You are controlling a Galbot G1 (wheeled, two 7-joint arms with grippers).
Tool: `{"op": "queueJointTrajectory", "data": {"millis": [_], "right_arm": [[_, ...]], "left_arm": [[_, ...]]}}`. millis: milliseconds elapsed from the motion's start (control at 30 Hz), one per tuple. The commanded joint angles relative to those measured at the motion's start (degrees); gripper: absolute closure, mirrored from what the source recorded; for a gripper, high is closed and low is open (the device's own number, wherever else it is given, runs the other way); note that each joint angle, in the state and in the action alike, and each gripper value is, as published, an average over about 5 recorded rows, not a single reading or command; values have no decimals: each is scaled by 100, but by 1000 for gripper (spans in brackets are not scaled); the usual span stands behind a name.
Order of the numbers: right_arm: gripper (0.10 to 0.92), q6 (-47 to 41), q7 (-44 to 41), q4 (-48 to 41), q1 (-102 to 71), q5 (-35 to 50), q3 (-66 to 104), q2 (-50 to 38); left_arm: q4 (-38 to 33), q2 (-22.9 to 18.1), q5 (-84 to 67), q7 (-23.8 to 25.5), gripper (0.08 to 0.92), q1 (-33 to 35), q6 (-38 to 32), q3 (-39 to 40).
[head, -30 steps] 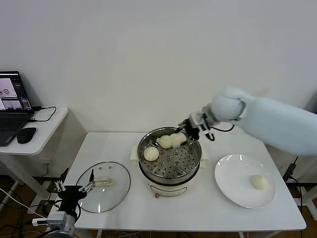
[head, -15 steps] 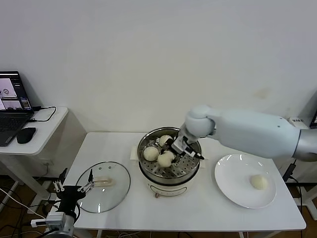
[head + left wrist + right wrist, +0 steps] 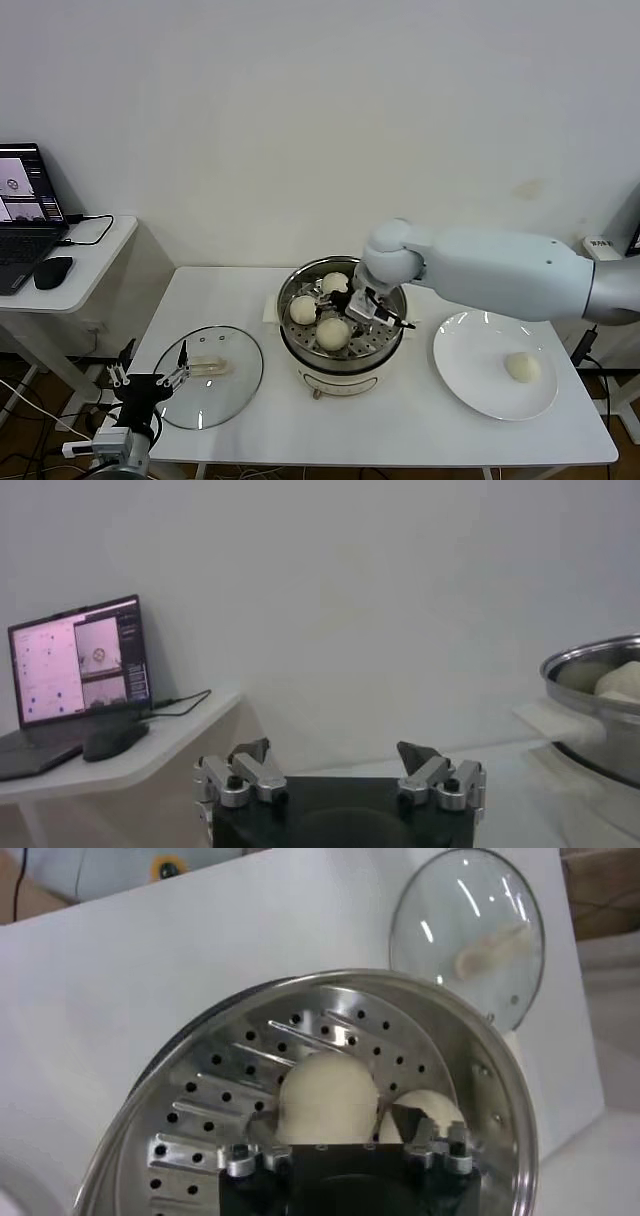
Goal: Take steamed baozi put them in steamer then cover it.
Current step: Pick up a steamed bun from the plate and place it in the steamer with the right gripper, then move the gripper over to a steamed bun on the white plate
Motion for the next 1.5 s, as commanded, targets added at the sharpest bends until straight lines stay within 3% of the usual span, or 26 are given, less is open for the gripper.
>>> {"op": "queueJointTrajectory", "data": {"millis": [33, 200, 367, 700, 1033, 1500], "right_arm": [[205, -103, -72, 230, 147, 438, 464, -701], [203, -1429, -316, 393, 60, 1314, 1053, -1831], [203, -2692, -180, 631, -298, 1514, 1378, -3001], [203, -2799, 50, 665, -1612, 519, 1867, -4561], [203, -2443, 210, -828, -5421, -230, 5260, -3987], [203, -2318, 178, -1816, -5970, -776, 5696, -3036]], "left_arm": [[17, 36, -26, 4, 177, -25, 5, -8], [39, 131, -82, 11, 177, -51, 2, -19], [106, 194, -78, 12, 177, -119, 9, 68], [191, 213, -70, 13, 177, -197, -5, 241], [116, 233, -5, 9, 177, -157, 17, 287], [112, 208, 6, 9, 177, -79, 25, 189]]}}
